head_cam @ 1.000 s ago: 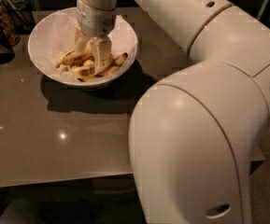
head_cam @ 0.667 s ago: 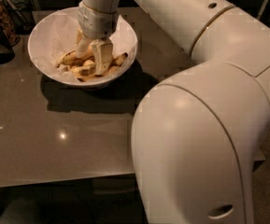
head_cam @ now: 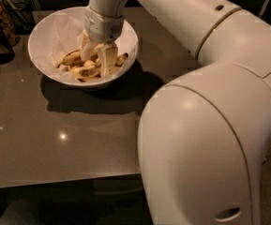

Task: Pick banana from white bowl

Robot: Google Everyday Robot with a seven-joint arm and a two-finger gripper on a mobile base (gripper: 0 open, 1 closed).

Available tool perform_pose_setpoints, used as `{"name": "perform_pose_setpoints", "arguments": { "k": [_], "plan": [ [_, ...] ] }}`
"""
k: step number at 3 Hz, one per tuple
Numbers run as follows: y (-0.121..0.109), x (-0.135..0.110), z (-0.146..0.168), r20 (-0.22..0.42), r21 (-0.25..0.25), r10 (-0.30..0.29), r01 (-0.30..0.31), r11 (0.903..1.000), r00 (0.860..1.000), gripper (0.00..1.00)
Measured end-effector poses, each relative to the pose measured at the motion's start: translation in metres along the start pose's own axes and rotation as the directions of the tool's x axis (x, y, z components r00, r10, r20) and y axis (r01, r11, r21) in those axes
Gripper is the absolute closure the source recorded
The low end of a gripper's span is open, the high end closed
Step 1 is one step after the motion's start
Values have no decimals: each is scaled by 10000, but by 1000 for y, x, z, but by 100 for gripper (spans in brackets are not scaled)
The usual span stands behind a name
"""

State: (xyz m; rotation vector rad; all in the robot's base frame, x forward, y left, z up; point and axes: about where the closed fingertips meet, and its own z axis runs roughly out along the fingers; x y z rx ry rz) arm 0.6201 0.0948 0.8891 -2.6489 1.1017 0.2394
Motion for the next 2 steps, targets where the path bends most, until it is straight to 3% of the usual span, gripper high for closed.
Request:
{"name": "perform_pose_setpoints", "arguments": {
  "k": [2],
  "plan": [
    [3,4,2,10,-58,50,-50,10000,10000,47]
  ]
}}
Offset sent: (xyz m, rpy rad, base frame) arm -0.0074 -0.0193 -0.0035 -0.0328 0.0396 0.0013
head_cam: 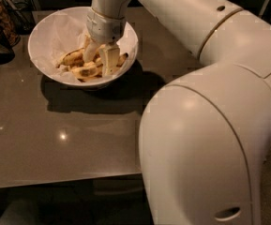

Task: Pick banana from white bowl

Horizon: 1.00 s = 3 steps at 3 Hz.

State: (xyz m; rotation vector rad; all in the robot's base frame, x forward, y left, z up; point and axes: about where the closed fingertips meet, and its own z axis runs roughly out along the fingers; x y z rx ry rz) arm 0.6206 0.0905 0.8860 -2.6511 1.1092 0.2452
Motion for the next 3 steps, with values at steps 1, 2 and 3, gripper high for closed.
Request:
{"name": "perform_pose_setpoints", "arguments": {
  "k": [1,2,3],
  "plan": [
    [1,2,2,50,-35,43,-42,10000,10000,51],
    [2,0,3,1,-45,-125,125,9999,9999,70],
    [4,-5,1,4,162,-207,207,9997,9998,93]
  ]
}}
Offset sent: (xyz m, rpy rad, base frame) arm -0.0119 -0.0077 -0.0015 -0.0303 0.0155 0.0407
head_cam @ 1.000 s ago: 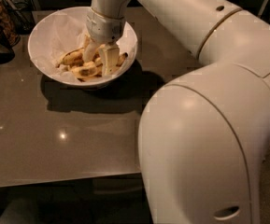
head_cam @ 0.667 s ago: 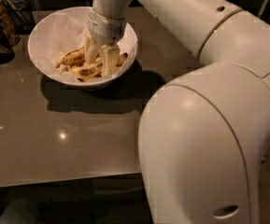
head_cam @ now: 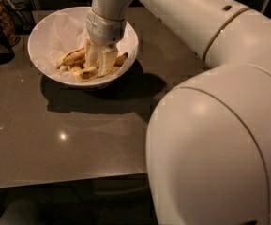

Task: Pick banana from white bowl

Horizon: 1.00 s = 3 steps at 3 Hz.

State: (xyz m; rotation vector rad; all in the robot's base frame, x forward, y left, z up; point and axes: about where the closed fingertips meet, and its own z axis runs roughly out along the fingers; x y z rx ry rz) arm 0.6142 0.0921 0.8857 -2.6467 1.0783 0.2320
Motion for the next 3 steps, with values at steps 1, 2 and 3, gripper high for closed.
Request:
{"name": "perform_pose_setpoints", "arguments": {
  "k": [1,2,3],
  "plan": [
    [-1,0,0,-1,19,-3,3,10000,10000,100],
    [-1,0,0,-2,19,-1,1,10000,10000,100],
    [-5,-2,0,-226,21,251,-251,9997,9994,100]
  ]
}}
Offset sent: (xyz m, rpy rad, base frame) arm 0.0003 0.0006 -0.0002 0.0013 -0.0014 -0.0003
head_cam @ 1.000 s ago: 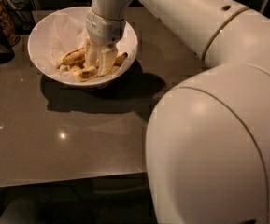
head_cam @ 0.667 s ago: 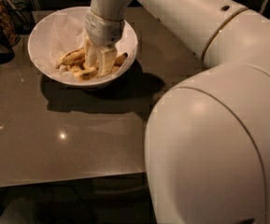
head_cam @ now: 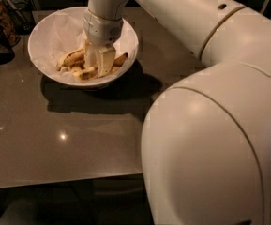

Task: Pick banana from white bowl

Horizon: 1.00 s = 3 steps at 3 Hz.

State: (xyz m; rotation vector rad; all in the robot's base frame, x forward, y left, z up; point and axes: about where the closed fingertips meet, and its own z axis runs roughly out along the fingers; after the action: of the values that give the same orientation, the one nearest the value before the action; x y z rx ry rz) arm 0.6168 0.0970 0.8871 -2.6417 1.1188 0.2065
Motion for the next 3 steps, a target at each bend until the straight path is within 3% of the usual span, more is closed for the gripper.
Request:
{"name": "perform_pose_setpoints", "arguments": {
  "k": [3],
  "plan": [
    [-14,-19,-20,-663,177,750,-740,9971,9950,100]
  ]
}}
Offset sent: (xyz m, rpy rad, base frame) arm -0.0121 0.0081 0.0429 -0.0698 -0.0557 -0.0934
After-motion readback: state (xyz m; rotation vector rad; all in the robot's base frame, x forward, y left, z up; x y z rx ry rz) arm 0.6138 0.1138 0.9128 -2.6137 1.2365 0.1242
